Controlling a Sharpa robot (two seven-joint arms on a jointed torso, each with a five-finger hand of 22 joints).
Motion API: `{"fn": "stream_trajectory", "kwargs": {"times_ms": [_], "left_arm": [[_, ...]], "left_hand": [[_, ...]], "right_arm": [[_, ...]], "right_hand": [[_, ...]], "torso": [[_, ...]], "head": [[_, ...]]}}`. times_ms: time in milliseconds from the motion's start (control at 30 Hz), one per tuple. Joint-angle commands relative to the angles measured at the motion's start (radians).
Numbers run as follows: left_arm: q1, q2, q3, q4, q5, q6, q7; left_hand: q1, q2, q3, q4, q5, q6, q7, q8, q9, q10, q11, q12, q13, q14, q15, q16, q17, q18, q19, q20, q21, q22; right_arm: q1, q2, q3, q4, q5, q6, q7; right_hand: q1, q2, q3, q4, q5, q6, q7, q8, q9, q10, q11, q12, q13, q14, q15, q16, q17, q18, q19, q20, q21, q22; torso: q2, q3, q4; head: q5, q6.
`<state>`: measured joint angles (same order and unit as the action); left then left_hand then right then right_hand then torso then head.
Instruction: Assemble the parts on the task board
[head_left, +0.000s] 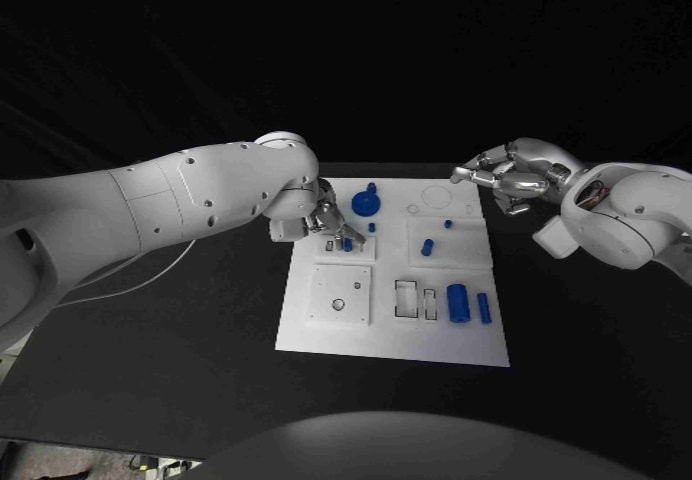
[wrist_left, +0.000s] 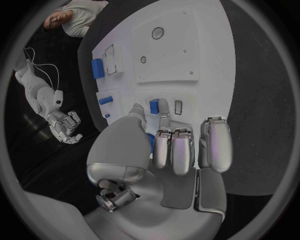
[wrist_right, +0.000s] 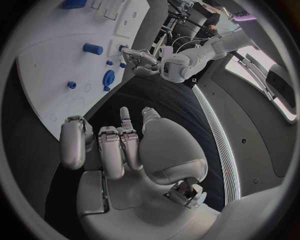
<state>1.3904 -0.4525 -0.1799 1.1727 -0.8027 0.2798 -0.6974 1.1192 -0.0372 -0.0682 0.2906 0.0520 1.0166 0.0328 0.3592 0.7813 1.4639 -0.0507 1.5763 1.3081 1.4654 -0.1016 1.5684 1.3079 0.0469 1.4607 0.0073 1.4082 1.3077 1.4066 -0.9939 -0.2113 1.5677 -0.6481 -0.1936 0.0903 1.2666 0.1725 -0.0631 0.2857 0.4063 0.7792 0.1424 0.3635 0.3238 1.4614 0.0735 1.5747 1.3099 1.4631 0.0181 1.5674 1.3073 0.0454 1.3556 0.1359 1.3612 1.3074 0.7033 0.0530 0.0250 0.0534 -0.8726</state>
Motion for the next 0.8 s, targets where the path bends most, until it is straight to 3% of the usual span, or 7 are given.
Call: {"fn": "stream_trajectory", "kwargs": {"times_ms": [33, 367, 567, 633, 800], "left_arm": [[0.0, 0.003, 0.001, 0.002, -0.004, 0.011, -0.019], [-0.001, -0.002, 0.001, 0.004, -0.005, 0.0, -0.01], [0.001, -0.035, 0.002, 0.049, -0.005, -0.031, -0.014], [0.004, -0.058, 0.011, 0.08, -0.005, -0.037, -0.021], [0.019, -0.131, 0.046, 0.177, -0.005, -0.049, -0.033]], "left_hand": [[-0.027, -0.008, -0.02, 0.0, -0.004, -0.012, 0.0, -0.006, 0.003, 0.107, 0.008, -0.005, 0.263, 0.105, 0.006, 0.002, 0.263, 0.004, 0.001, 0.008, -0.006, 0.085], [-0.081, -0.035, -0.073, 0.002, -0.004, -0.022, 0.002, -0.005, 0.012, 0.107, 0.01, -0.005, 0.263, 0.105, 0.007, 0.002, 0.263, 0.005, -0.001, 0.01, -0.009, 0.085], [-0.075, -0.03, -0.075, 0.0, -0.004, -0.014, -0.001, 0.002, 0.017, 0.107, 0.008, -0.005, 0.263, 0.105, 0.006, 0.002, 0.263, 0.004, 0.003, 0.009, -0.004, 0.091], [-0.068, -0.025, -0.074, -0.002, -0.004, -0.009, -0.002, 0.007, 0.02, 0.107, 0.006, -0.005, 0.263, 0.105, 0.005, 0.002, 0.263, 0.004, 0.004, 0.009, -0.003, 0.091], [-0.05, -0.009, -0.07, -0.003, -0.002, 0.0, -0.006, 0.015, 0.025, 0.107, 0.004, -0.005, 0.263, 0.105, 0.003, 0.002, 0.263, 0.003, 0.007, 0.007, -0.001, 0.094]], "right_arm": [[-0.001, 0.001, 0.0, 0.0, -0.002, 0.017, 0.005], [-0.001, 0.0, 0.0, 0.0, -0.002, 0.017, 0.005], [-0.001, -0.002, 0.0, -0.001, -0.001, 0.014, 0.008], [-0.001, -0.003, 0.0, -0.001, 0.0, 0.013, 0.008], [-0.001, -0.007, 0.0, 0.0, 0.002, 0.009, 0.01]], "right_hand": [[-0.006, 0.008, -0.002, 0.006, -0.007, 0.008, 0.001, 0.001, 0.001, 0.109, 0.003, -0.004, 0.261, 0.108, 0.007, 0.003, 0.263, 0.02, -0.009, 0.0, -0.005, 0.177], [-0.006, 0.008, -0.002, 0.006, -0.007, 0.008, 0.001, 0.001, 0.001, 0.109, 0.003, -0.004, 0.261, 0.108, 0.007, 0.003, 0.263, 0.02, -0.009, 0.0, -0.005, 0.177], [-0.01, 0.008, -0.005, 0.006, -0.01, 0.008, 0.002, 0.0, 0.001, 0.109, 0.004, -0.004, 0.261, 0.108, 0.008, 0.003, 0.263, 0.02, -0.009, 0.001, -0.005, 0.177], [-0.012, 0.008, -0.006, 0.007, -0.01, 0.008, 0.002, 0.0, 0.001, 0.109, 0.004, -0.004, 0.261, 0.108, 0.008, 0.003, 0.263, 0.02, -0.008, 0.001, -0.005, 0.177], [-0.014, 0.008, -0.007, 0.007, -0.011, 0.008, 0.002, 0.0, 0.001, 0.109, 0.004, -0.004, 0.261, 0.108, 0.008, 0.003, 0.263, 0.02, -0.009, 0.001, -0.005, 0.176]], "torso": [[0.0, 0.0003, -0.0002], [0.0, 0.0002, -0.0004], [0.001, -0.0003, -0.0007], [0.0, 0.0003, -0.0015], [-0.001, 0.0015, -0.0001]], "head": [[0.001, 0.0], [0.001, 0.0], [0.001, 0.0], [0.004, 0.0], [0.001, 0.0]]}}
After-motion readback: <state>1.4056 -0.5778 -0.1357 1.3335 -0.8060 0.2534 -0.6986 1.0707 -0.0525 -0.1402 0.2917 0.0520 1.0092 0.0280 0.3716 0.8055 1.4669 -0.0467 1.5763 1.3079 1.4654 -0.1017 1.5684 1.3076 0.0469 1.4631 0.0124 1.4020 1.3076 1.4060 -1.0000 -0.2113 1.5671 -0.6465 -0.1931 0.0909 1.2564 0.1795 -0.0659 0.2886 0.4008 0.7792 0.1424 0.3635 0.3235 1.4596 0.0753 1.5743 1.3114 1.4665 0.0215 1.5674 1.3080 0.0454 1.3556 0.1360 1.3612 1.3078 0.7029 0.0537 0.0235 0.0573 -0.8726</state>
